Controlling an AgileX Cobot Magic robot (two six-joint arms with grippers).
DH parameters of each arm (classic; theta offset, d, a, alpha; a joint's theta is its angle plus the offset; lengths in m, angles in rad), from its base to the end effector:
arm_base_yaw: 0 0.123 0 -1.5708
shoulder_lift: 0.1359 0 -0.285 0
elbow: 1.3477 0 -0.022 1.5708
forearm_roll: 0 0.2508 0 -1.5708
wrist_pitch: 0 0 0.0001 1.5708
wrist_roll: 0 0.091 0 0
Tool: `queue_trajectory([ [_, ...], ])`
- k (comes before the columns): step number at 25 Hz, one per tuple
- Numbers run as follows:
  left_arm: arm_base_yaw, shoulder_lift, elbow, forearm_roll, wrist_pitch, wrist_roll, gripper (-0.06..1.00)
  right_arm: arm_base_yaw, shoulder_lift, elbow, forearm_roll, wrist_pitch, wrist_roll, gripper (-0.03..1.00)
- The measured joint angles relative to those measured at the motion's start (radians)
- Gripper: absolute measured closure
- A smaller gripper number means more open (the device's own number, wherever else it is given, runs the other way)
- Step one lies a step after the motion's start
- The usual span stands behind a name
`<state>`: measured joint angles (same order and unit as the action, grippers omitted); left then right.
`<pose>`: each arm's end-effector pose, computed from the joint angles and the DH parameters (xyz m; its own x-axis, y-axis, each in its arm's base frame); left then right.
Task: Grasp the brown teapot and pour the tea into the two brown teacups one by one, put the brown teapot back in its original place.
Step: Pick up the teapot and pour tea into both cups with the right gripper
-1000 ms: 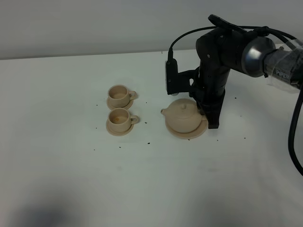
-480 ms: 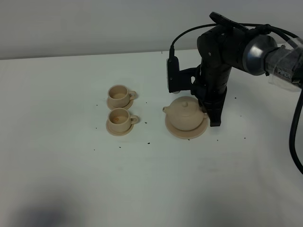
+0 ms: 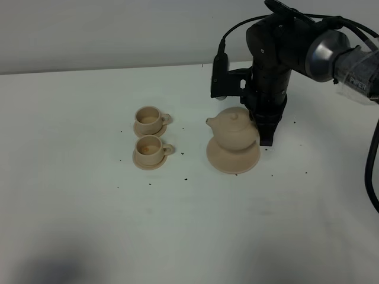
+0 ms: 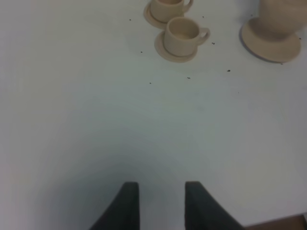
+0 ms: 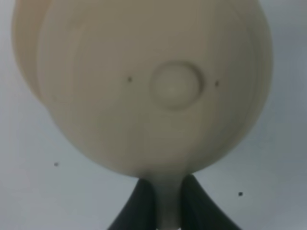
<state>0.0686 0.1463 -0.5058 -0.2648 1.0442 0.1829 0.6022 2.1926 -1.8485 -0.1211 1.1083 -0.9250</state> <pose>0.0183 -0.0194 0.2817 -0.5420 0.0091 -0.8403 0.1477 0.9854 -0.0846 0.3868 0.2540 0.1991 0.0025 -0.9996 -0.0276 -0.9730 0.0039 -0.2308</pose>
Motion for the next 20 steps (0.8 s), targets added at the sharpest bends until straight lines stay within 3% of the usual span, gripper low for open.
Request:
queue_trajectory([
  [20,0.000,0.000,0.000,0.000,0.000,0.000,0.69,0.000,0.032,-0.069,0.062,-0.002,0.144,0.86],
])
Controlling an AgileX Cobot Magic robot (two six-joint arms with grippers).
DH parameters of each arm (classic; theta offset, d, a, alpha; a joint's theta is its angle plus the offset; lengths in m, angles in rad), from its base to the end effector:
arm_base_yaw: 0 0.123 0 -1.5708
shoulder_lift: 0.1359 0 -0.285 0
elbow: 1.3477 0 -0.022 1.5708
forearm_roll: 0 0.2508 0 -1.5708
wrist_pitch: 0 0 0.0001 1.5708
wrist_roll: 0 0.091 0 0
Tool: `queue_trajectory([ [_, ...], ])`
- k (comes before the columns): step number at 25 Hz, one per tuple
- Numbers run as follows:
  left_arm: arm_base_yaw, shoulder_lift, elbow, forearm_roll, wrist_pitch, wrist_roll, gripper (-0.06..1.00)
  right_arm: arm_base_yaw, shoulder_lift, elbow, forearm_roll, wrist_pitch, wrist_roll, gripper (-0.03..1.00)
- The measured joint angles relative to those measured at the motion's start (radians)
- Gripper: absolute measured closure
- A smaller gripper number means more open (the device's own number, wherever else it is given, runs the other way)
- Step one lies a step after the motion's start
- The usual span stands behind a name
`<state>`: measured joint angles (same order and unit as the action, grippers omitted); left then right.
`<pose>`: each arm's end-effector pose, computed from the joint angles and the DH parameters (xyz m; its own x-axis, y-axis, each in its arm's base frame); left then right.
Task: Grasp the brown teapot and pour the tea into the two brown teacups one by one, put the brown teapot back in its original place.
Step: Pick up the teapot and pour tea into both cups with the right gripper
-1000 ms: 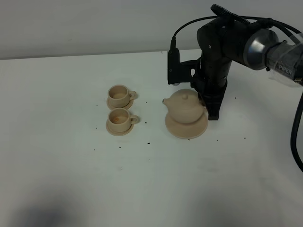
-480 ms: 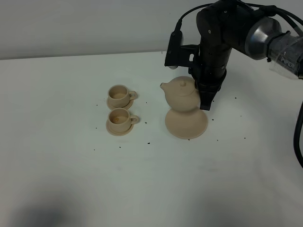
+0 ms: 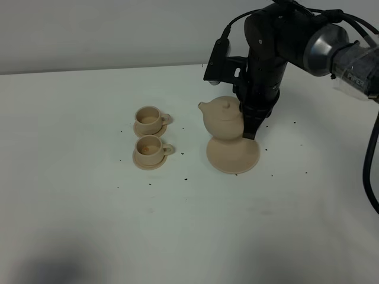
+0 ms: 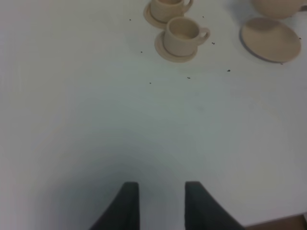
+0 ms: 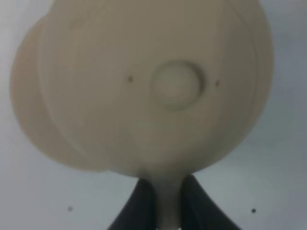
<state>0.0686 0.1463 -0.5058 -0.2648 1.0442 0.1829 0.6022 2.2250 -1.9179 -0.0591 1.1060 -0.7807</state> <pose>0.0183 -0.0194 0.2817 -0.5420 0.0091 -0.8403 0.1477 0.9854 -0.0846 0.3934 0.2646 0.2022 -0.1518 -0.9797 -0.1311 -0.9613 0.1772 -0.2111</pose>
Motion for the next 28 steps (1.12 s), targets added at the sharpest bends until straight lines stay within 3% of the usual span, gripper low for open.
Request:
queue_trajectory([
  [7,0.000,0.000,0.000,0.000,0.000,0.001,0.69,0.020,0.125,-0.202,0.010,0.111,0.002,0.86],
  [14,0.000,0.000,0.000,0.000,0.000,0.001,0.69,0.050,0.236,-0.432,0.014,0.116,0.002,0.86],
  [28,0.000,0.000,0.000,0.000,0.000,0.001,0.69,0.068,0.271,-0.469,0.016,0.127,-0.005,0.86],
])
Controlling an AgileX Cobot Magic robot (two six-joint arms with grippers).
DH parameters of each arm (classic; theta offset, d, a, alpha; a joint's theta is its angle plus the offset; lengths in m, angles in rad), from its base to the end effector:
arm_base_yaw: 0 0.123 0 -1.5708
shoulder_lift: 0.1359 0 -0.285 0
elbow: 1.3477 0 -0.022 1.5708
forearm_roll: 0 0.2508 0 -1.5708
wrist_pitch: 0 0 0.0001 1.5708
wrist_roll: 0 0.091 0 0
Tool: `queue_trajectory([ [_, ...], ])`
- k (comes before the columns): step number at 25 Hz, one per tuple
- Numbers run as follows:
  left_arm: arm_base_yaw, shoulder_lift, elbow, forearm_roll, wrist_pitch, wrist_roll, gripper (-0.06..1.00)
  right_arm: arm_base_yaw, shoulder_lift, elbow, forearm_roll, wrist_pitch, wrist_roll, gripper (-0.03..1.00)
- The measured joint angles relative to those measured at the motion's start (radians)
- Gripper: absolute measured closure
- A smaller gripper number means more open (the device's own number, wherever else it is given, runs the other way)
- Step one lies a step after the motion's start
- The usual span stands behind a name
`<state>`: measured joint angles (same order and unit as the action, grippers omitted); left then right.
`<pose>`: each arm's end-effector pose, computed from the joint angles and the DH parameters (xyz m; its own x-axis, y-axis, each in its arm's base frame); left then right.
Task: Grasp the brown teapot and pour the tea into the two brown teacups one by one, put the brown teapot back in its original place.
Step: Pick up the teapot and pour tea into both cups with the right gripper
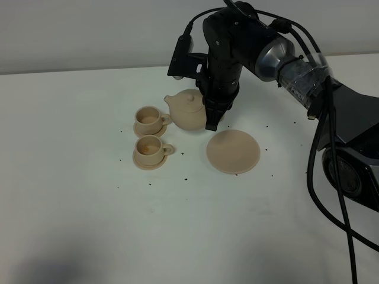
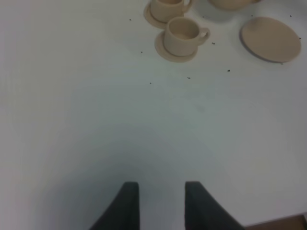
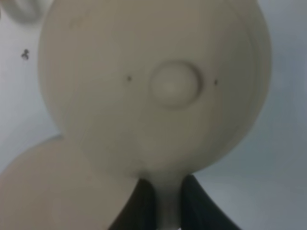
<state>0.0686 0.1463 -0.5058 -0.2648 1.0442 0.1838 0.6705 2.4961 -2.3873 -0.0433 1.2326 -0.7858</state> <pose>0.0183 -0.0194 0.2817 -0.5418 0.0100 -0.8404 0.1482 0.9854 -0.0839 0.4162 0.3253 0.1922 -0.0803 -0.9786 -0.1892 -0.9597 0.1272 -0.2506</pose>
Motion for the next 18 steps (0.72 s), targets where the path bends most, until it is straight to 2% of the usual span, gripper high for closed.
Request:
queue_trajectory([
  [11,0.000,0.000,0.000,0.000,0.000,-0.001,0.69,0.019,0.000,0.000,-0.032,0.000,-0.002,0.86],
  [18,0.000,0.000,0.000,0.000,0.000,0.000,0.69,0.035,0.000,0.000,-0.171,-0.034,0.002,0.86],
])
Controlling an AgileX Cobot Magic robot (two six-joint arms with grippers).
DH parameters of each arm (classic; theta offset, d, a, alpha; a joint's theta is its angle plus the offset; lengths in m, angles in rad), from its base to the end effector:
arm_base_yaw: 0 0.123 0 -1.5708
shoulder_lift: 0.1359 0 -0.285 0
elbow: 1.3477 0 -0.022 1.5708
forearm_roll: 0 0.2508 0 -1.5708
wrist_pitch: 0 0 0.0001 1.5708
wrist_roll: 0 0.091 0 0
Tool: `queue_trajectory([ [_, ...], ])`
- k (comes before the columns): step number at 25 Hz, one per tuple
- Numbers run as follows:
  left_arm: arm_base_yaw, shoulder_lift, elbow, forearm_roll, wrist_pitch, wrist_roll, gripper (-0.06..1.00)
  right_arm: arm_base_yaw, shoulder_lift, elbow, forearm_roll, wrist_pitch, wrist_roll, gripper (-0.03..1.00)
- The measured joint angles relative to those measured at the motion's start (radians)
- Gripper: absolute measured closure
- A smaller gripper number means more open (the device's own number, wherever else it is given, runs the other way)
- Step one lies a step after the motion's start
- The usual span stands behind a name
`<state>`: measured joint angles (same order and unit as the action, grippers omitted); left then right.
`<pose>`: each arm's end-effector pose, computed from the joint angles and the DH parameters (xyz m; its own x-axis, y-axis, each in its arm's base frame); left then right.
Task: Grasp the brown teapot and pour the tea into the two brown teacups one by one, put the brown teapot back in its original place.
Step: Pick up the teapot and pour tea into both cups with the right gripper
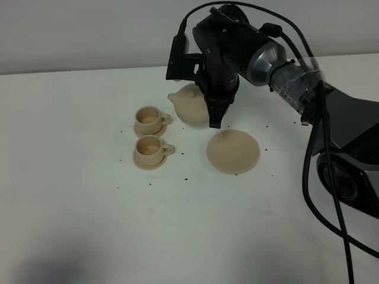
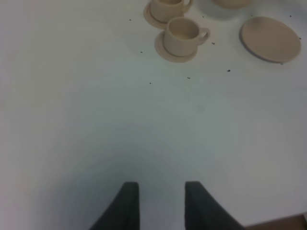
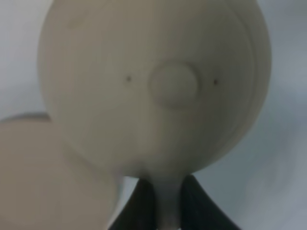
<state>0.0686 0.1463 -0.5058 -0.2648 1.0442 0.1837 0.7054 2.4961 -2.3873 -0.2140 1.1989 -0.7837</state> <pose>0.0183 -0.0194 0.2817 -0.5419 0.0099 -0.8404 0.1481 0.9854 -0.0839 0.4161 0.3307 0.1950 -0.0213 -0.9960 -0.0873 -0.9206 0.0536 -0.3868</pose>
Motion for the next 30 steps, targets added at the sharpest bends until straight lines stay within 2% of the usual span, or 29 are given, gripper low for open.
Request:
queue_trajectory([
  [6,0.000,0.000,0.000,0.000,0.000,-0.001,0.69,0.023,0.000,0.000,-0.063,-0.085,0.002,0.86],
  [13,0.000,0.000,0.000,0.000,0.000,-0.001,0.69,0.071,0.000,0.000,-0.197,-0.135,-0.004,0.86],
  [19,0.000,0.000,0.000,0.000,0.000,-0.001,0.69,0.094,0.010,0.000,-0.271,-0.143,-0.007,0.86],
  [30,0.000,0.000,0.000,0.000,0.000,-0.001,0.69,0.104,0.031,0.000,-0.310,-0.145,-0.071,0.86],
])
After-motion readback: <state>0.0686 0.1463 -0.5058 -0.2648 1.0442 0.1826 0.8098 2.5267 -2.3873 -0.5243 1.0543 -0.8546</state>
